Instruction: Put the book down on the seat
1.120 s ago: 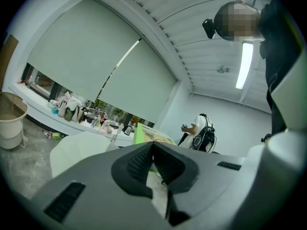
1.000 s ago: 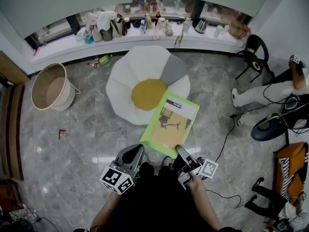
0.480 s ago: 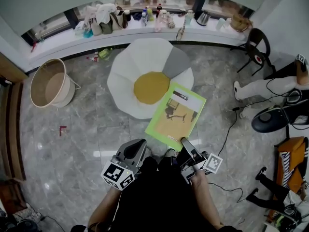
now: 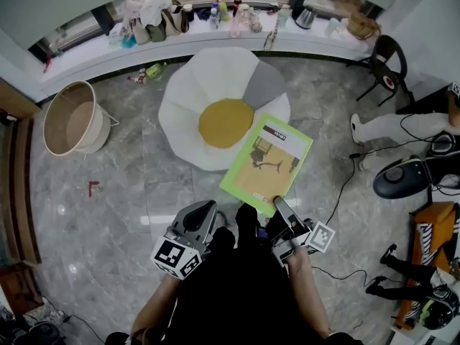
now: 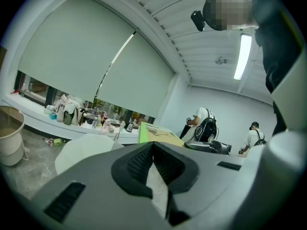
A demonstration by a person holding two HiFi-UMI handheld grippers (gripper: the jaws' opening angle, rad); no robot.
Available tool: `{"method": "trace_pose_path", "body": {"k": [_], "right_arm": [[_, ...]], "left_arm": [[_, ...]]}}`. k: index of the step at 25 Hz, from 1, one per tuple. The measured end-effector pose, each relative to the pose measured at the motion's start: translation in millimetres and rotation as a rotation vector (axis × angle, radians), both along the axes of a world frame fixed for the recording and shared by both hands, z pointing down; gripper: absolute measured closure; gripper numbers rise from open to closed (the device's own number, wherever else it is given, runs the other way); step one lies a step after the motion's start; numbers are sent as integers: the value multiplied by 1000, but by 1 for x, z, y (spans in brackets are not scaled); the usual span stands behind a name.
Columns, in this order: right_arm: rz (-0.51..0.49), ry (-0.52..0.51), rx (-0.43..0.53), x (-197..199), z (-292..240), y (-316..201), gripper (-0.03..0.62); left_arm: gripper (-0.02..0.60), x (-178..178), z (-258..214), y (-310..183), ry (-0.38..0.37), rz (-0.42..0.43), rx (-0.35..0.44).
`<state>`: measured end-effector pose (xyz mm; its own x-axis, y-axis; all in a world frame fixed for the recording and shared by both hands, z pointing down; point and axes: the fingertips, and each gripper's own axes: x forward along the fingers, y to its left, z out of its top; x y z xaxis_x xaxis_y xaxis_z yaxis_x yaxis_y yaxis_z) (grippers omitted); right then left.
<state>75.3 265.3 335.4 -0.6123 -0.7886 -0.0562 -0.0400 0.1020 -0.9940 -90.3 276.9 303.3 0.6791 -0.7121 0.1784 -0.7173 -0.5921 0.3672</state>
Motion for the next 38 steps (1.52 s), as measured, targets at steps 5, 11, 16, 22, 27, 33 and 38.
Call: {"method": "trace_pose_path", "body": {"k": [5,11,16,22,27,33,38], "right_arm": [[-28,-9,22,12,4,-22,439],[-56,-9,14,38,-5,-68,439],[-63,-27,19,61,-7,-94,439],[-81,-32,13,87,-3,-118,439],[-103,-54,-13,102,-2,-134,439],[-140,-57,-53,96,-1,-158,439],[-162,-49,-70,92,6,-171,439]], "left_arm": [[569,14,5,-19,-3,-24,3],[569,39,-7,-66,-7,-78,13],[569,62,-15,-90,-11,-87,23],[569,83,-17,-113,-23,-111,25],[569,95,-24,-131,-27,-154,10],[569,91,-27,-152,-25,-188,-22],[569,77,-20,-157,-33,-237,-44]]}}
